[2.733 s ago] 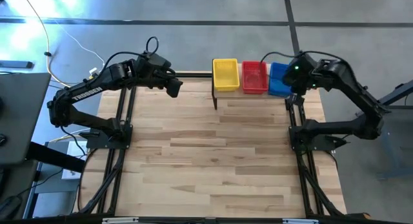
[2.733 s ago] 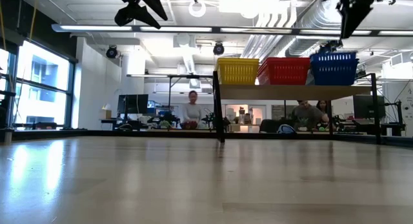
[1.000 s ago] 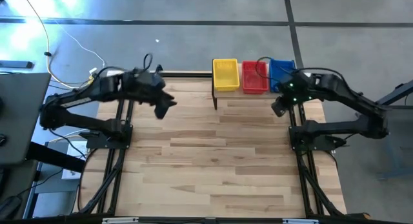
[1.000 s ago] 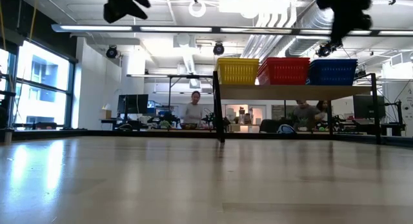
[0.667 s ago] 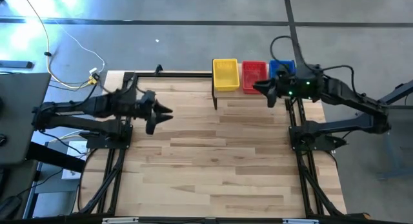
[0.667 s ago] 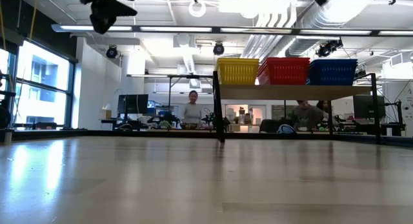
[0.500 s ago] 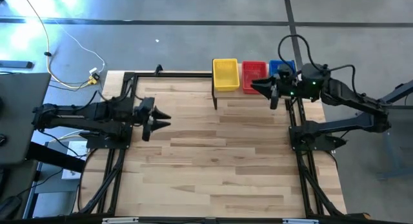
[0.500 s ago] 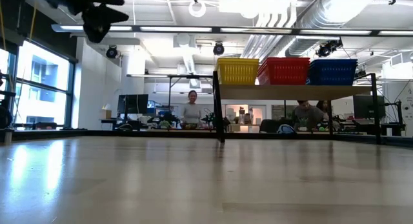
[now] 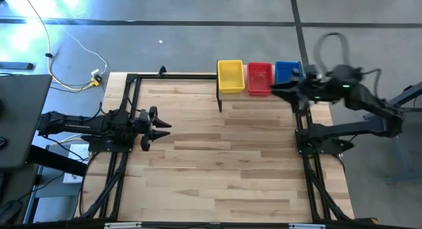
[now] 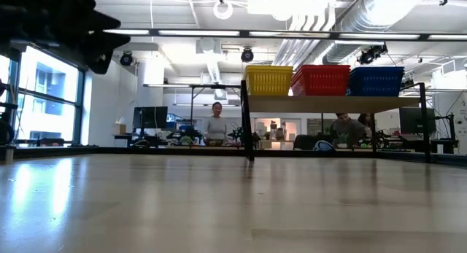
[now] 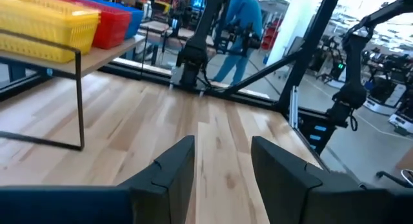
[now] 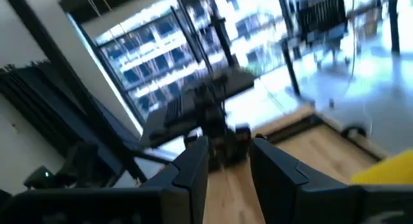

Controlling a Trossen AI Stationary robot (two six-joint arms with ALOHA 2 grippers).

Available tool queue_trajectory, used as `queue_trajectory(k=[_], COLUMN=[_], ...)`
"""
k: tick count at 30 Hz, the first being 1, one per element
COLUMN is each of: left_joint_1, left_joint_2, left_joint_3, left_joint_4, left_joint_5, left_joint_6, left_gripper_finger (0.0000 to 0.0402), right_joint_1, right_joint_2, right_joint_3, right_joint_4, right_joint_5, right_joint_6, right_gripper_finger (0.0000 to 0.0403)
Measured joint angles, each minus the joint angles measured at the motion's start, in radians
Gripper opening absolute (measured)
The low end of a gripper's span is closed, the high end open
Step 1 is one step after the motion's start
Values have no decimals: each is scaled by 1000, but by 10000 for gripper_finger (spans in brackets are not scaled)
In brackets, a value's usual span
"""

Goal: Stack baskets on shelf by color
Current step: Return to Home Position

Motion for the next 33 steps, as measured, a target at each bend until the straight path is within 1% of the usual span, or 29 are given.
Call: queue_trajectory(k=[6, 9, 11, 13, 17, 21, 25, 33], left_joint_1=[0, 0, 2, 9, 37, 53, 60, 59], left_joint_2=[1, 1, 3, 11, 18, 17, 17, 17], left_joint_3=[-89, -134, -148, -146, -146, -146, -146, -146], left_joint_4=[61, 72, 66, 63, 59, 59, 59, 59], left_joint_5=[-2, -29, -63, -91, -94, -106, -134, -135], left_joint_6=[2, 19, 37, 51, 44, -6, -31, -34], left_gripper_finger=[145, 145, 145, 145, 145, 145, 145, 145], right_joint_1=[0, 0, 0, 0, 0, 0, 0, 0], right_joint_2=[-178, -257, -310, -369, -476, -555, -616, -696], right_joint_3=[-2, -54, -142, -250, -458, -642, -790, -1032], right_joint_4=[-14, -47, -52, -5, 95, 212, 253, 400], right_joint_5=[-1, 0, 3, 3, 32, 35, 35, 35], right_joint_6=[-163, -220, -238, -245, -247, -252, -247, -244], right_gripper_finger=[101, 101, 101, 101, 101, 101, 101, 101])
